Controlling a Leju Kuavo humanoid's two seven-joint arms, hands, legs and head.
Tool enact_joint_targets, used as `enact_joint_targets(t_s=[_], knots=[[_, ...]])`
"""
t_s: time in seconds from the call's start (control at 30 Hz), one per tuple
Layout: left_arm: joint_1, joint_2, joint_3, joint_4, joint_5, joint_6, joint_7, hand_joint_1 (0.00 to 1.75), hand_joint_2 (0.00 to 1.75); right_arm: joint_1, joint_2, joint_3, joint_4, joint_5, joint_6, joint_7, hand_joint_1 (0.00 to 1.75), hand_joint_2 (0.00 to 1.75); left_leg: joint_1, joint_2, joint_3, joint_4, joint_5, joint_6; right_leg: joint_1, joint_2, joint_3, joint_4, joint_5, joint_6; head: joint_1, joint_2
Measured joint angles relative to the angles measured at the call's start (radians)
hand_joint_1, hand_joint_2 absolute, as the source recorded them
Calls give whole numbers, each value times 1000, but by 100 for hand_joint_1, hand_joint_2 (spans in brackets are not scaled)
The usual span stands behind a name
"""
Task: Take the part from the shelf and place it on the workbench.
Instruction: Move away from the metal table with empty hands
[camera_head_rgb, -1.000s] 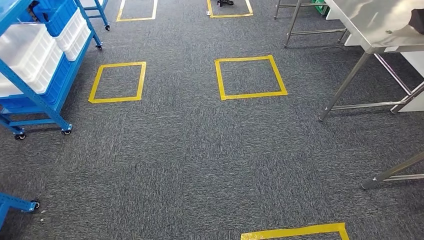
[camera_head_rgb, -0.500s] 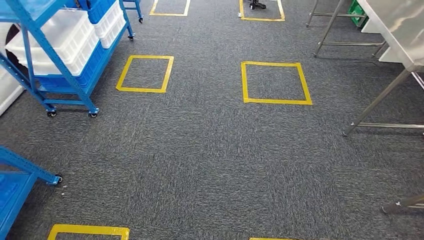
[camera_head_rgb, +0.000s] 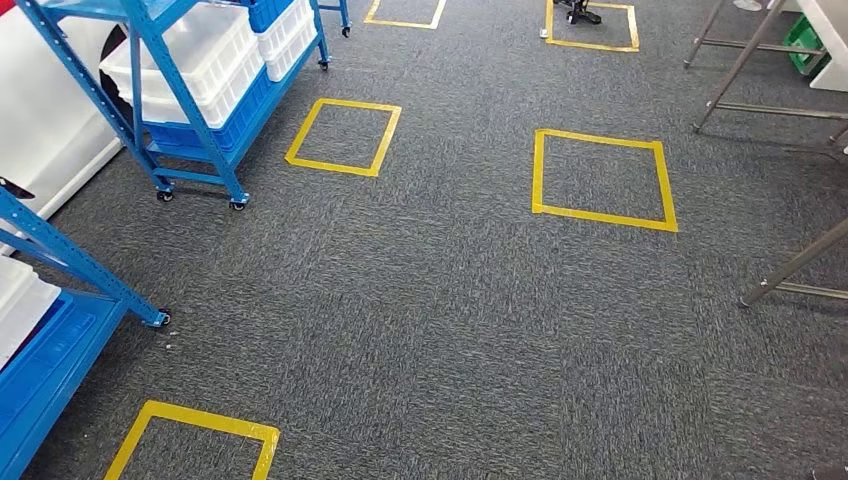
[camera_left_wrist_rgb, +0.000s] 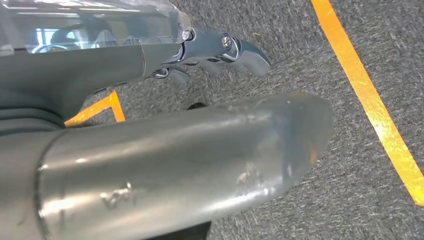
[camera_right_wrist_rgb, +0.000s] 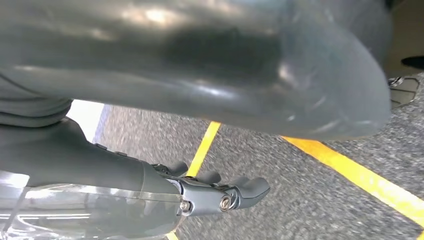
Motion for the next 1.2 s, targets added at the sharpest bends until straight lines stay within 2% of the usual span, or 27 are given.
enact_joint_targets(t_s=[0.03,0.07,0.13,0.2,0.27,0.3,0.33,0.37,0.4,0.43,0.5,0.53,0.57,0.63,0.67,0.7,0.77,0.83,0.87,0.9,0.93,1.0,1.03,1.07,1.13,1.17,1.2], knots=[[0,0,0,0,0,0,2,0,0,0,0,2,0,3,1,0,0,0,-3,11,12,-29,7,7,2,-8,1,1,-2,5,2,0],[0,0,0,0,2,0,5,0,0,-1,0,3,0,5,2,1,0,0,-6,10,12,-37,6,14,3,-16,2,1,-3,11,4,0],[3,0,0,0,4,0,11,0,0,-4,0,6,0,8,2,5,0,0,-7,-11,10,-41,11,28,0,-24,6,1,-6,23,7,0],[3,-1,0,0,7,0,15,0,0,-5,0,8,0,8,3,7,0,0,-5,-30,13,-50,19,42,-5,19,-5,34,-34,33,9,0],[1,-1,0,1,9,0,17,0,0,-3,-1,8,0,8,3,10,0,0,-6,-48,11,-52,25,52,-8,74,-56,142,-97,36,13,0],[0,-2,0,1,9,0,19,0,0,-2,-2,9,0,8,3,11,0,0,-8,-60,9,-52,26,54,-8,84,-89,207,-125,36,14,0],[0,-1,0,2,10,0,21,0,0,0,-2,9,0,8,3,13,0,0,-9,-73,8,-51,27,55,-8,88,-114,256,-138,35,14,0],[0,-1,0,3,10,0,22,0,0,1,-2,9,0,8,3,14,0,0,-10,-87,8,-50,27,56,-9,89,-127,273,-130,35,14,0],[0,-1,0,3,11,0,24,0,0,1,-2,9,0,8,3,15,0,0,-10,-101,8,-48,26,55,-9,91,-121,253,-104,33,14,0],[0,-1,0,4,11,0,25,0,0,1,-2,9,0,8,3,15,0,0,-10,-116,9,-45,26,54,-10,98,-100,201,-65,31,14,0],[-1,-1,0,5,14,2,28,0,0,1,-2,9,0,8,4,15,0,0,-10,-141,5,-36,21,47,-14,141,-51,81,-5,27,14,0],[-2,-2,1,6,17,3,28,0,0,1,-3,9,0,8,5,14,0,0,-10,-153,1,-31,20,41,-14,160,-36,44,8,25,14,0],[-2,-2,1,6,19,3,30,0,0,1,-3,9,1,8,7,14,0,0,-8,-163,-3,-29,19,35,-13,172,-31,29,8,23,15,0],[-2,-2,2,6,24,3,32,0,0,-1,-2,9,1,7,12,13,0,0,-5,-180,-10,-28,21,22,-11,157,-30,25,9,14,16,0],[-1,-2,4,6,27,2,33,0,0,-2,-2,9,1,7,13,12,0,0,-5,-169,-13,-23,17,17,-11,145,-27,20,11,7,16,0],[-1,-2,6,6,33,-1,35,0,0,-2,-1,9,1,7,14,12,0,0,-5,-145,-23,-2,3,12,-12,132,-25,16,13,0,14,0],[-3,-1,10,6,48,-13,39,0,0,0,0,9,1,7,15,11,0,0,-4,-87,-67,96,-55,3,-11,103,-22,10,13,-11,10,0],[-4,-1,15,7,67,-31,41,0,0,2,0,9,1,7,16,11,0,0,0,-68,-127,219,-109,-6,-7,72,-22,11,11,-15,8,0],[-3,-1,19,7,77,-41,41,0,0,3,0,9,1,7,16,11,0,0,2,-65,-142,248,-114,-9,-6,57,-22,11,9,-16,8,0],[-2,-1,22,7,86,-49,43,0,0,3,0,9,1,7,16,11,0,0,3,-62,-136,238,-98,-10,-5,44,-21,12,8,-15,8,0],[-1,-1,24,7,95,-55,48,0,0,2,0,9,1,8,16,11,0,0,4,-55,-111,191,-68,-9,-4,31,-19,12,6,-14,8,0],[-1,-2,26,7,109,-59,68,0,0,2,0,9,1,10,18,11,0,0,0,-12,-39,52,-7,-1,-1,9,-13,14,1,-7,8,0],[-2,-2,27,8,114,-62,77,0,0,2,0,9,1,11,19,12,0,0,-4,7,-15,4,8,6,1,1,-10,14,-2,-3,9,0],[-2,-2,27,8,119,-66,81,0,0,1,0,9,1,12,20,12,0,0,-8,20,-5,-20,12,13,2,-7,-7,14,-4,2,9,0],[-2,-2,27,9,125,-78,77,0,0,-1,0,9,1,12,20,12,0,0,-12,6,-6,-29,14,26,2,-24,-1,12,-6,13,10,0],[-1,-3,28,9,126,-83,75,0,0,-2,0,9,0,12,20,12,0,0,-11,-5,-3,-35,18,32,-1,-20,2,14,-10,19,10,0],[-1,-4,28,9,127,-85,73,0,0,-3,0,9,0,12,20,11,0,0,-9,-16,0,-41,23,39,-3,-2,-1,25,-21,25,11,0]])
